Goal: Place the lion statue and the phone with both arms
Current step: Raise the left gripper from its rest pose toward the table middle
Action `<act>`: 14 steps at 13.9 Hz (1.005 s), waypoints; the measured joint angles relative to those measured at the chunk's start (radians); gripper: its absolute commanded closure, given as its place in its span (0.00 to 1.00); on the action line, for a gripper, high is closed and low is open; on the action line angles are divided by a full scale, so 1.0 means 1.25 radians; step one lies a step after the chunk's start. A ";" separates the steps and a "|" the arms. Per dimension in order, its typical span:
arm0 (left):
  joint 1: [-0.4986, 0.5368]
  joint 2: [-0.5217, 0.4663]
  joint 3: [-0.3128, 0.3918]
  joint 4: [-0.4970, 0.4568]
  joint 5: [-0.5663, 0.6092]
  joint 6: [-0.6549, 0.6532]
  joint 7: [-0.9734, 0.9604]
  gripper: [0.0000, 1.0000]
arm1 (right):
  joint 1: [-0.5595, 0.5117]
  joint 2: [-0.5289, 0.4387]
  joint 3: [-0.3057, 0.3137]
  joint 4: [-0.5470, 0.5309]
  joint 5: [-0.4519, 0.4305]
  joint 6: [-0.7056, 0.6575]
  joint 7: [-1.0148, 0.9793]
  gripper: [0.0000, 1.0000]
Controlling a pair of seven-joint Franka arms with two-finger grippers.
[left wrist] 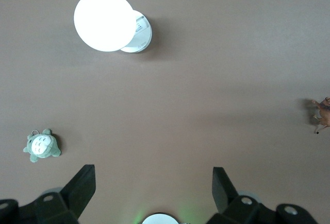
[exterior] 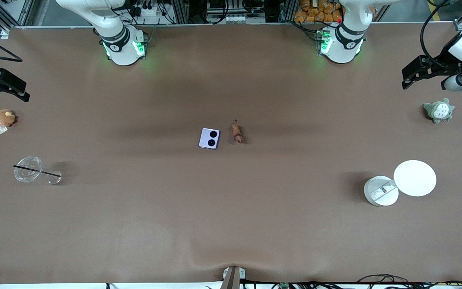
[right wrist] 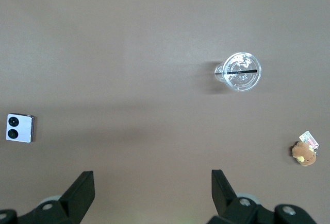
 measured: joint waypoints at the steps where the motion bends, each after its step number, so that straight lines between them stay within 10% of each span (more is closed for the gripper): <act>1: 0.000 0.001 0.001 0.000 0.000 0.000 0.000 0.00 | 0.000 0.000 0.000 0.000 0.000 0.000 0.000 0.00; 14: -0.003 0.051 0.000 0.005 0.000 0.000 0.000 0.00 | -0.002 0.002 -0.001 0.000 0.015 0.000 -0.001 0.00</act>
